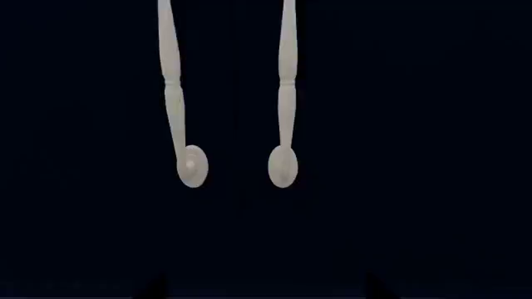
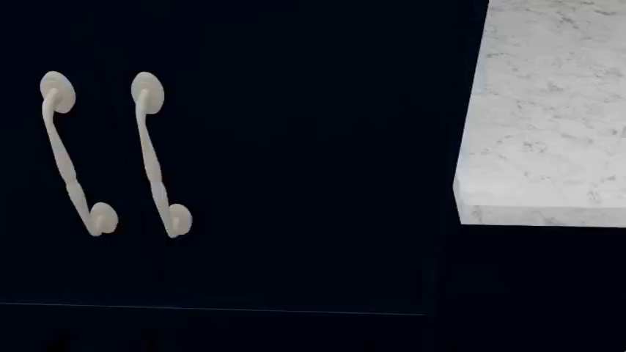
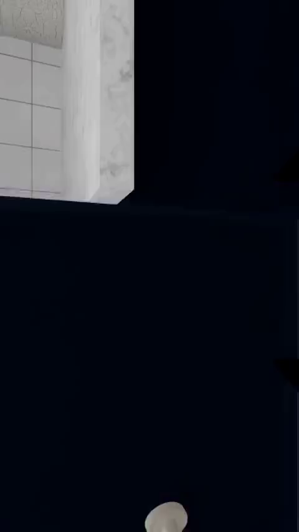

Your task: Press the stop button on the microwave

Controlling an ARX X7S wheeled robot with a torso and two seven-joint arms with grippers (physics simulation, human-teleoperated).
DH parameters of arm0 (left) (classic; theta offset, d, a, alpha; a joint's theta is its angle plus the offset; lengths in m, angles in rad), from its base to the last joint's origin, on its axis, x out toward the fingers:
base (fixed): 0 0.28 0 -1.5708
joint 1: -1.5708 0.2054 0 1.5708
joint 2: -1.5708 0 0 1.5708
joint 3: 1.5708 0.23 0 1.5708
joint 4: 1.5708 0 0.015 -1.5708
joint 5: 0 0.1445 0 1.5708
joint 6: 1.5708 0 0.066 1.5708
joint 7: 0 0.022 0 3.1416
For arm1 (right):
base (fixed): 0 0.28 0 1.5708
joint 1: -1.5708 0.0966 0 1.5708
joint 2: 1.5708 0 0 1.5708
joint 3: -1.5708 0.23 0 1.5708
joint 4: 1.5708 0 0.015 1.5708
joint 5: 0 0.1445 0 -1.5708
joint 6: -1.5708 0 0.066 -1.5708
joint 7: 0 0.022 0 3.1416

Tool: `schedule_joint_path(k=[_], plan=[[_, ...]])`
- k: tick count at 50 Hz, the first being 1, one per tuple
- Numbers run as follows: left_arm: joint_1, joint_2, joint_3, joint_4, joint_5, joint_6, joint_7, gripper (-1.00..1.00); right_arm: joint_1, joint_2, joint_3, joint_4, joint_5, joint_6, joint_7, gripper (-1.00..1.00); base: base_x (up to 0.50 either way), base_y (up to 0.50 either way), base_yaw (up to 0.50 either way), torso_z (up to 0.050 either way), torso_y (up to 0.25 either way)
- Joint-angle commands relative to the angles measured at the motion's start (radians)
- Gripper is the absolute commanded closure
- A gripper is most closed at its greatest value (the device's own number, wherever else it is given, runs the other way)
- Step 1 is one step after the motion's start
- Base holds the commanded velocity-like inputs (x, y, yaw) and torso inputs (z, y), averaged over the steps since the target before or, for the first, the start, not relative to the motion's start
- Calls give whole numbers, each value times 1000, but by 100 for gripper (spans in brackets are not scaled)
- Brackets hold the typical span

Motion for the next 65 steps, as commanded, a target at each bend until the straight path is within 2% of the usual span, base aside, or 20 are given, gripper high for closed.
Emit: schedule_joint_path(k=[1, 14, 18, 27, 34, 35, 37, 38, 40, 41, 46, 58, 65], plan=[[3, -11, 11, 5, -11, -2, -11, -100, 1, 14, -17, 2, 14, -1, 17, -100, 0, 0, 0, 0, 0], [3, -52, 60, -13, -29, 4, -66, -100, -7, 51, -76, -29, 22, 42, 61, -100, 0, 0, 0, 0, 0], [8, -63, 60, -46, -27, -1, -84, -100, -8, 60, -86, -125, 22, 96, 73, -100, 0, 0, 0, 0, 0], [41, -104, -18, -260, -79, 4, -121, -100, 34, 85, -118, -396, 0, 267, 91, -100, 0, 0, 0, 0, 0], [26, -141, -72, -525, -83, 89, -159, -100, 102, 100, -130, -573, -6, 405, 94, -100, 0, 0, 0, 0, 0], [6, -145, -73, -608, -81, 113, -157, -100, 112, 101, -133, -599, -7, 426, 94, -100, 0, 0, 0, 0, 0], [-68, -160, -75, -897, -62, 259, -172, -100, 125, 103, -140, -659, 1, 473, 89, -100, 0, 0, 0, 0, 0], [-87, -163, -86, -972, -77, 313, -158, -100, 126, 104, -141, -669, 2, 478, 90, -100, 0, 0, 0, 0, 0], [-179, -177, -97, -1266, -81, 443, -150, -100, 133, 105, -140, -708, 8, 501, 91, -100, 0, 0, 0, 0, 0], [-181, -182, -106, -1308, -86, 451, -145, -100, 139, 107, -140, -722, 11, 511, 90, -100, 0, 0, 0, 0, 0], [-121, -192, -205, -1309, -109, 372, -120, -100, 176, 113, -145, -808, 11, 578, 98, -100, 0, 0, 0, 0, 0], [-43, -188, -370, -1309, -35, 266, -104, -100, 296, 117, -157, -1005, 21, 759, 110, -100, 0, 0, 0, 0, 0], [41, -198, -428, -1309, -16, 171, -157, -100, 374, 143, -148, -1047, 72, 804, 154, -100, 0, 0, 0, 0, 0]])
